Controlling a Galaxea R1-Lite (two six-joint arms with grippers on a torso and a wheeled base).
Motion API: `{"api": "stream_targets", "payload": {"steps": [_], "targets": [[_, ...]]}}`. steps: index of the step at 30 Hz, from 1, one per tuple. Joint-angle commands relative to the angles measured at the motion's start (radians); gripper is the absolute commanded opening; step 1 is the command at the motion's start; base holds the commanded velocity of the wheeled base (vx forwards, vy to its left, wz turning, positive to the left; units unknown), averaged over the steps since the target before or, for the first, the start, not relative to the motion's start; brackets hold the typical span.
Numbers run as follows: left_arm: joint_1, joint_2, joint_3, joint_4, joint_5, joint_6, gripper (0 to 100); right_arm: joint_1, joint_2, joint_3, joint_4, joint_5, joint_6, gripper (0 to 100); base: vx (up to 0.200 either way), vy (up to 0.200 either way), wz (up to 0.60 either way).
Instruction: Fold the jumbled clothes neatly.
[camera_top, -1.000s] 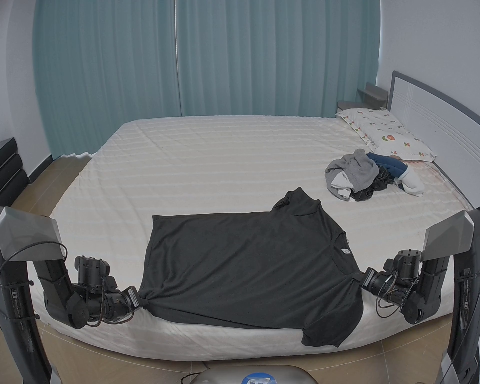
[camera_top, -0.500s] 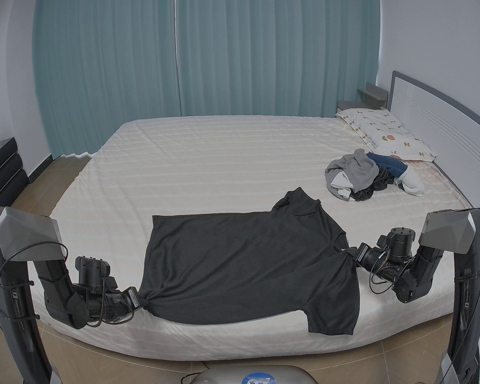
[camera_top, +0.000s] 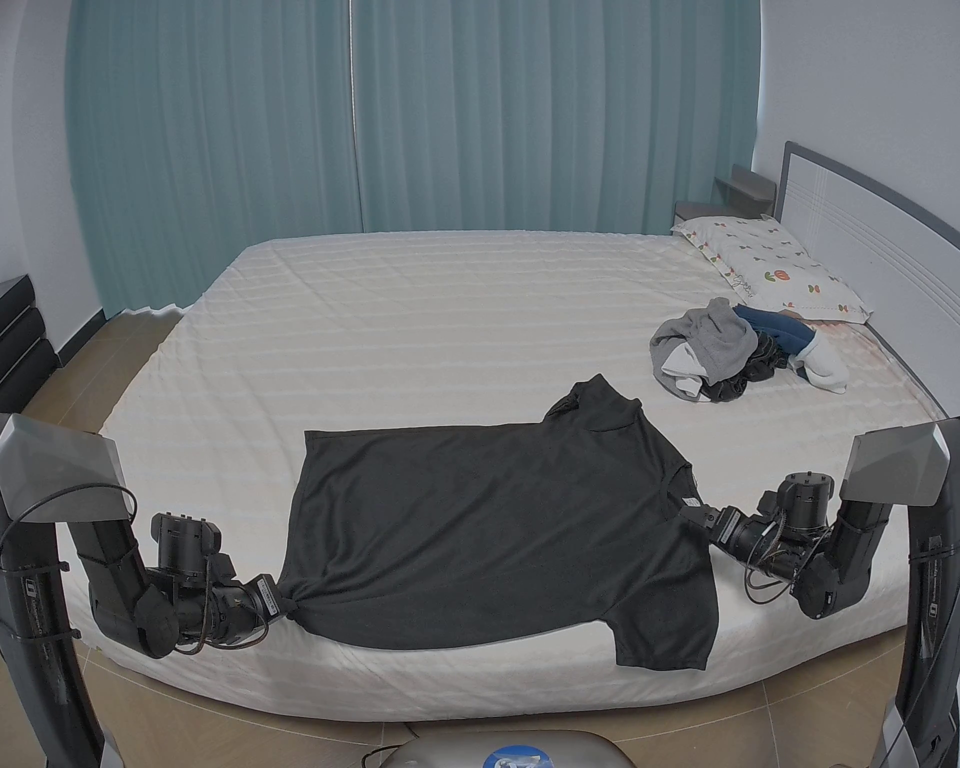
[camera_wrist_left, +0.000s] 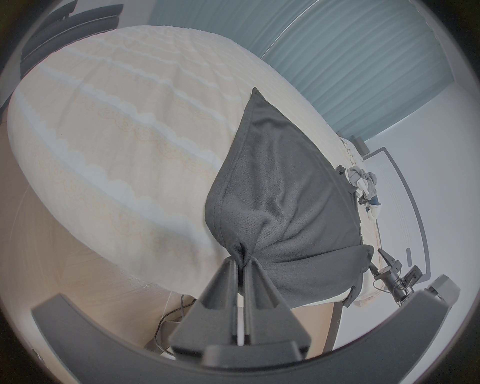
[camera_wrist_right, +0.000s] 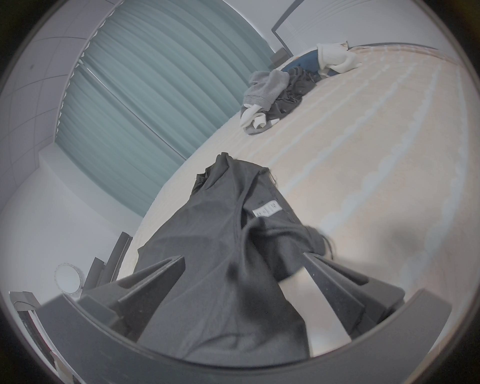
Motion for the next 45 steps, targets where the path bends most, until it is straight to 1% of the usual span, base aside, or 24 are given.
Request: {"api": "stream_targets", "payload": {"steps": [1,3,6,10,11,14,18,24,25,31,32,36,41,45], "targets": [[-0.001,0.005,-0.001,-0.002,0.001,0.000,0,-0.028,-0.078,0.105,-0.001,0.031,0.002,100,0.000,0.000,0.00],[-0.001,0.005,-0.001,-0.002,0.001,0.000,0,-0.031,-0.125,0.201,-0.001,0.058,0.002,100,0.000,0.000,0.00],[-0.001,0.005,-0.001,-0.002,0.001,0.000,0,-0.024,-0.141,0.289,-0.011,0.103,0.002,100,0.000,0.000,0.00],[-0.001,0.006,-0.001,-0.002,0.002,0.002,0,-0.021,-0.118,0.336,-0.022,0.128,-0.006,100,0.000,0.000,0.00],[-0.001,0.006,-0.001,-0.002,0.002,0.002,0,-0.020,-0.092,0.349,-0.024,0.151,-0.013,100,0.000,0.000,0.00],[-0.001,0.006,-0.003,-0.002,0.002,0.003,0,-0.012,-0.076,0.365,-0.024,0.178,-0.043,100,0.000,0.000,0.00],[-0.001,0.006,-0.003,-0.002,0.002,0.003,0,-0.003,-0.053,0.356,-0.024,0.181,-0.082,100,0.000,0.000,0.00],[-0.002,0.008,-0.001,-0.002,0.002,0.005,0,0.000,-0.039,0.359,-0.025,0.181,-0.113,100,0.000,0.000,0.00],[-0.002,0.006,-0.003,-0.003,0.002,0.003,0,0.000,-0.033,0.355,-0.028,0.183,-0.131,100,0.000,0.000,0.00],[-0.002,0.008,-0.001,-0.003,0.002,0.005,0,0.022,-0.001,0.353,-0.090,0.183,-0.130,100,0.000,0.000,0.00],[-0.001,0.008,-0.001,-0.002,0.002,0.005,0,0.023,0.004,0.353,-0.100,0.181,-0.130,0,0.000,0.000,0.00],[-0.002,0.008,-0.003,-0.002,0.002,0.003,0,0.022,0.004,0.365,-0.108,0.172,-0.136,0,0.000,0.000,0.00],[-0.001,0.006,-0.001,-0.003,0.001,0.002,0,-0.004,-0.010,0.393,-0.108,0.172,-0.139,0,0.000,0.000,0.00],[-0.001,0.006,-0.003,-0.003,-0.001,0.000,0,-0.051,-0.029,0.444,-0.117,0.174,-0.161,0,0.000,0.000,0.00]]}}
